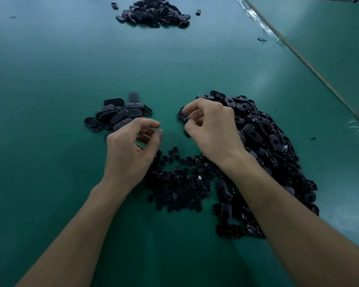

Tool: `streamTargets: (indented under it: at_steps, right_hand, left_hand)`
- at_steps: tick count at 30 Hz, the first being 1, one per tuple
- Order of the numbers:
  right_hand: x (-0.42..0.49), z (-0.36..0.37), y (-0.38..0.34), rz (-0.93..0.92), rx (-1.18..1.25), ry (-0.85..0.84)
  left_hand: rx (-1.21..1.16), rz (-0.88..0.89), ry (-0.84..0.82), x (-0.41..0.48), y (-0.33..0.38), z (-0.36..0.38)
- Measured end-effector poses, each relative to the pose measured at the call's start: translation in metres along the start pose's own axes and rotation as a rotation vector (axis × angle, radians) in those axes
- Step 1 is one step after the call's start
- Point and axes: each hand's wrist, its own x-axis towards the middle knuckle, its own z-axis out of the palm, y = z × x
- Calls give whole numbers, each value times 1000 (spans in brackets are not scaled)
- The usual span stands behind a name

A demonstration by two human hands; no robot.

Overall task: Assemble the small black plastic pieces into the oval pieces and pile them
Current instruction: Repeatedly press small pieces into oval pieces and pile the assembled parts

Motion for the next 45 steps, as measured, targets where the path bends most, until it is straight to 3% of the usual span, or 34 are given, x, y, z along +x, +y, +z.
streamTargets:
  at_steps: [5, 9, 18, 28, 32, 39, 45]
  right_hand:
    - [0, 2, -12, 24, 323, -203]
    - [-1, 5, -17, 1, 408, -305]
    - [-3, 11, -6, 33, 329, -311]
    - [-3, 11, -2, 53, 397, -252]
    - [-5, 15, 0, 56, 241, -246]
    - [-11, 16, 2, -8, -161, -515]
    - [-10, 17, 0, -8, -152, -501]
  left_hand:
    - [-186, -135, -64, 2, -2, -1]
    - [-233, -163, -86, 2, -2, -2]
    - [-342, -158, 13, 5, 6, -5]
    - [-431, -151, -19, 4, 5, -4]
    - [-446, -164, -3, 5, 2, -3]
    - [-499, -220, 78, 7, 1, -3]
    - [-481, -228, 69, 6, 1, -3]
